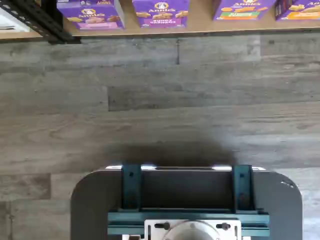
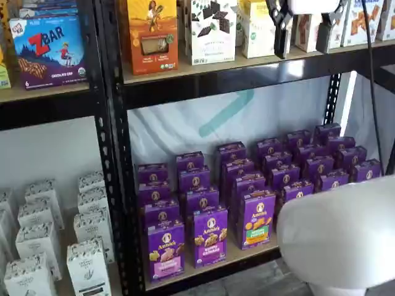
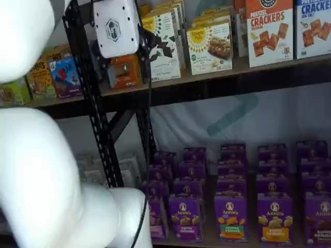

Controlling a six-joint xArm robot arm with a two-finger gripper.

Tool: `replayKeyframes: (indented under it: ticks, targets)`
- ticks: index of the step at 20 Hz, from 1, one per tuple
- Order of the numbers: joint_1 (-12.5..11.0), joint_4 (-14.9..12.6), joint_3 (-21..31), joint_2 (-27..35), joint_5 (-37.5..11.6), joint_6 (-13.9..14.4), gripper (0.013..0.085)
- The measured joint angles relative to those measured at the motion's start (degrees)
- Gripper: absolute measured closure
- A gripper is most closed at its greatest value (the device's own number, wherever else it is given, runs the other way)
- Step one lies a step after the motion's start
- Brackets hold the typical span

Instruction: Pick up the purple box with a pink patch in the middle, on the bottom shelf, the first box from the left

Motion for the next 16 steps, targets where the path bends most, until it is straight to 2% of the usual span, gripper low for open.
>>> replayKeyframes:
  ticks: [1,2,3,7,12,16]
  targets:
    - [-0.97,1.08,0.22,-0.23,-0.33,-0.55,0.0130]
    - [-3.11,3.35,0.71,-0.72,-1.01,-1.62,0.0130]
    - [-3.85,4.30,0.92,-0.93,-1.35,-2.06,0.0130]
    - [-4.72,4.83,1.04,-1.04,-1.89,-2.90,0.0130]
    - [-3.33,2.55,1.54,-0.73,-2.64,-2.49,0.0130]
    - [-2.38,2.15,2.90,-0.48,-3.87,-1.73,0.0130]
